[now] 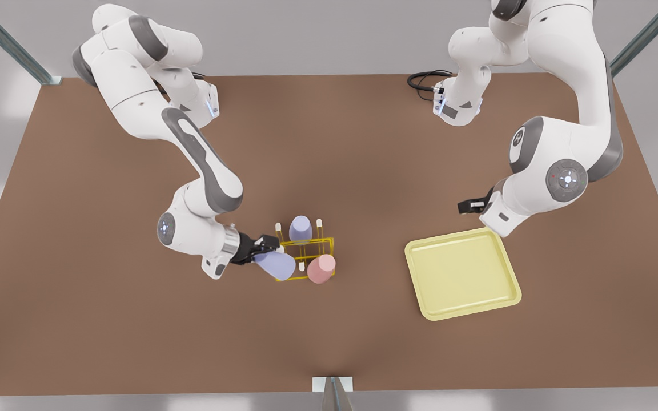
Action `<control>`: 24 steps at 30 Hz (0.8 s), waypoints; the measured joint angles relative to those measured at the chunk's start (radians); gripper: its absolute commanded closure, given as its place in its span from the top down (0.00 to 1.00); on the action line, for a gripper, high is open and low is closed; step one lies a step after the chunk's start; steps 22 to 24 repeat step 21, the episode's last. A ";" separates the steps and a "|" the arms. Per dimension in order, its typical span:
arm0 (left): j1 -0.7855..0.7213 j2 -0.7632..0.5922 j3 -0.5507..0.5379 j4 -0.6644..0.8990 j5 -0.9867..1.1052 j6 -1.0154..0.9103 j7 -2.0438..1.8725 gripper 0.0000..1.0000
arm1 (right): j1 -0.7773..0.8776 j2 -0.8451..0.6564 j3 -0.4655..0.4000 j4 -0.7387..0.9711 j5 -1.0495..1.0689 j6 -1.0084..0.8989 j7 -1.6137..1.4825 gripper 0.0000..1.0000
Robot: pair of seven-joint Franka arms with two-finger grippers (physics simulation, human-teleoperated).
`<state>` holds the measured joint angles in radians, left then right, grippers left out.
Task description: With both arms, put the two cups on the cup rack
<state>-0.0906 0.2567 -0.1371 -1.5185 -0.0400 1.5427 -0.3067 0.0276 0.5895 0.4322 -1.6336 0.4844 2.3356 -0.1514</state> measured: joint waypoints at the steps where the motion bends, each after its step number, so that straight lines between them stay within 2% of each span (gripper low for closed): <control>1: 0.000 0.000 -0.001 0.003 0.000 -0.004 0.008 1.00 | 0.002 0.002 0.000 0.010 0.000 -0.001 0.001 1.00; 6: -0.005 -0.001 -0.006 0.020 -0.001 -0.026 0.041 1.00 | 0.002 0.001 -0.002 0.074 0.001 -0.023 0.003 1.00; 7: -0.006 -0.001 -0.006 0.030 -0.001 -0.032 0.047 1.00 | 0.005 -0.005 -0.028 0.088 -0.008 -0.043 0.004 1.00; 9: -0.004 0.000 -0.004 0.039 -0.002 -0.043 0.058 1.00 | 0.009 -0.018 -0.141 0.150 -0.189 -0.153 0.016 1.00; 10: -0.003 0.001 -0.004 0.041 -0.003 -0.047 0.063 1.00 | -0.011 -0.023 -0.170 0.190 -0.312 -0.228 0.026 1.00; 12: -0.001 0.000 -0.003 0.050 -0.004 -0.057 0.072 1.00 | -0.111 -0.083 -0.190 0.273 -0.465 -0.370 0.040 1.00; 15: -0.002 -0.001 -0.003 0.059 -0.006 -0.079 0.084 1.00 | -0.179 -0.179 -0.231 0.417 -0.547 -0.578 0.052 1.00; 17: -0.001 0.000 -0.002 0.060 -0.005 -0.088 0.090 1.00 | -0.184 -0.239 -0.243 0.437 -0.572 -0.702 0.058 1.00; 20: -0.004 0.002 -0.002 0.060 -0.004 -0.098 0.099 1.00 | -0.137 -0.335 -0.313 0.403 -0.590 -0.828 0.066 1.00; 24: -0.004 0.002 -0.002 0.060 -0.004 -0.100 0.102 1.00 | -0.127 -0.360 -0.322 0.380 -0.593 -0.857 0.068 1.00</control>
